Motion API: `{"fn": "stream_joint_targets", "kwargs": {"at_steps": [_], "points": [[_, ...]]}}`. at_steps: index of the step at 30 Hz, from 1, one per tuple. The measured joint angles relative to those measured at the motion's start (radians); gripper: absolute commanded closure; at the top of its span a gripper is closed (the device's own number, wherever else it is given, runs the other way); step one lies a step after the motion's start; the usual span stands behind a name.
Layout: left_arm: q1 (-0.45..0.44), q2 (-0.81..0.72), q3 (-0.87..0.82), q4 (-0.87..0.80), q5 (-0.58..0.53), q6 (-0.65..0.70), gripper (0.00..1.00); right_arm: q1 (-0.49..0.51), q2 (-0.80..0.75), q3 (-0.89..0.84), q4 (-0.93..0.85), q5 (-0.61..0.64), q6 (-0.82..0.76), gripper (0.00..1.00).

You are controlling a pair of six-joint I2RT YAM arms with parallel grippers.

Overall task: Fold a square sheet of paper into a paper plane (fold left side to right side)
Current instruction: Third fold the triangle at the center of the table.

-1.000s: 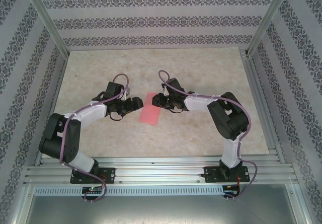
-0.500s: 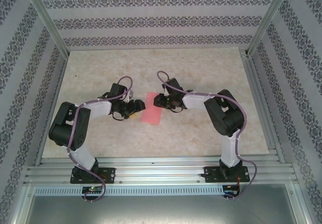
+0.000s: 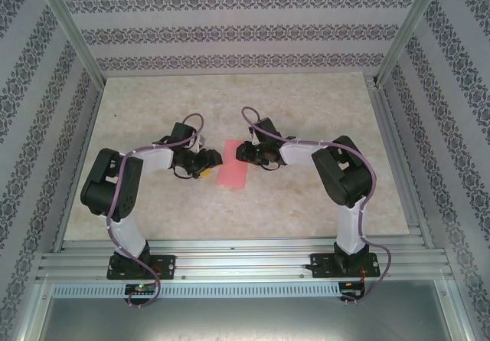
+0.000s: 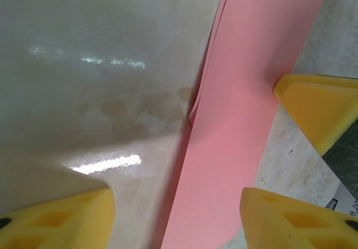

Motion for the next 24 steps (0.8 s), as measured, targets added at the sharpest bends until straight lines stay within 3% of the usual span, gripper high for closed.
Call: {"fn": "stream_joint_targets", "kwargs": {"at_steps": [6,13,24], "points": [[-0.022,0.024,0.025,0.005,-0.003,-0.003,0.48,-0.002,0.0,-0.006,0.015,-0.008,0.0,0.66],[-0.079,0.057,0.045,0.055,0.007,-0.002,0.48,-0.002,0.0,-0.012,0.028,-0.009,0.001,0.66],[-0.084,0.063,0.049,0.066,0.005,-0.003,0.54,-0.009,0.0,-0.022,0.045,-0.019,0.001,0.66]]}}
